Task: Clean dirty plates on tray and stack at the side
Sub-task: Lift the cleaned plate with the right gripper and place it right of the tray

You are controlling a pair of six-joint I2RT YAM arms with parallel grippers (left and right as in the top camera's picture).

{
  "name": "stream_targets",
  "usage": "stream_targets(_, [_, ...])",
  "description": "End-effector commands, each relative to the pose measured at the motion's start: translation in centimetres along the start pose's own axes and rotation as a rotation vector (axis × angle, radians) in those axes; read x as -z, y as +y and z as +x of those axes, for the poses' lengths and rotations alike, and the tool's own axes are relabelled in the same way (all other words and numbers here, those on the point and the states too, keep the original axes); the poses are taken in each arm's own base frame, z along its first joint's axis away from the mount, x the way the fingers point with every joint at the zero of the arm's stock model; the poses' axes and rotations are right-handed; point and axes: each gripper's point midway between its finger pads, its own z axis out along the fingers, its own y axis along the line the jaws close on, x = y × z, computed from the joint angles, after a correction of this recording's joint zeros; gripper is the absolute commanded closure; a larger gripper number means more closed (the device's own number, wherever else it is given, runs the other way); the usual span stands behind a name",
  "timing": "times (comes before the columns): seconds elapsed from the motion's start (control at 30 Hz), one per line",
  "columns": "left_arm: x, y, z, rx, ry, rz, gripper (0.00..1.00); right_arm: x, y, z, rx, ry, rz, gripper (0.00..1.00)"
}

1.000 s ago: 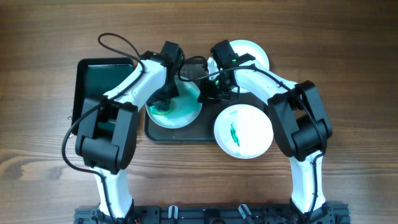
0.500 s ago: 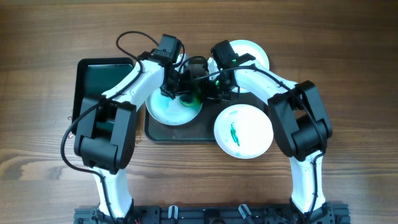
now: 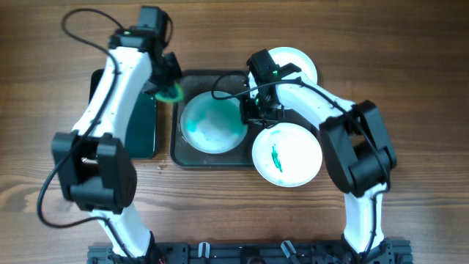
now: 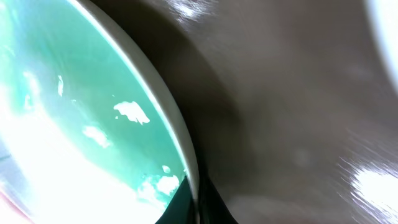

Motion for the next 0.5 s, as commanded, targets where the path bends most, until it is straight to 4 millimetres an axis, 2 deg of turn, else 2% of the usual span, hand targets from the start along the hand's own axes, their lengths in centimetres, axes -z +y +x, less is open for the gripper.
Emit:
stream_targets(0.0, [1.1,-0.6,0.1,0.018,0.007,0.050,0.96,5.3,-2.1,-1.5,0.047,-0.216,0.290,0.96])
stream_targets(0.1, [1.1,-0.7,0.2,0.015,0.007,0.050,0.96,9.4,-2.1,-1.5,0.090,-0.352,0.457,0.96])
stream_targets(0.23, [1.1,-0.8,0.2,0.014,0.009,0.050,0.96,15.2,-1.0,-1.3,0.169,-0.575,0.698,0.96])
stream_targets(0.47, [1.1,-1.5,0.7,-0.006,0.013,0.053,0.96,19.2,1.2,-0.6,0.268,-0.770,0.930,0.96])
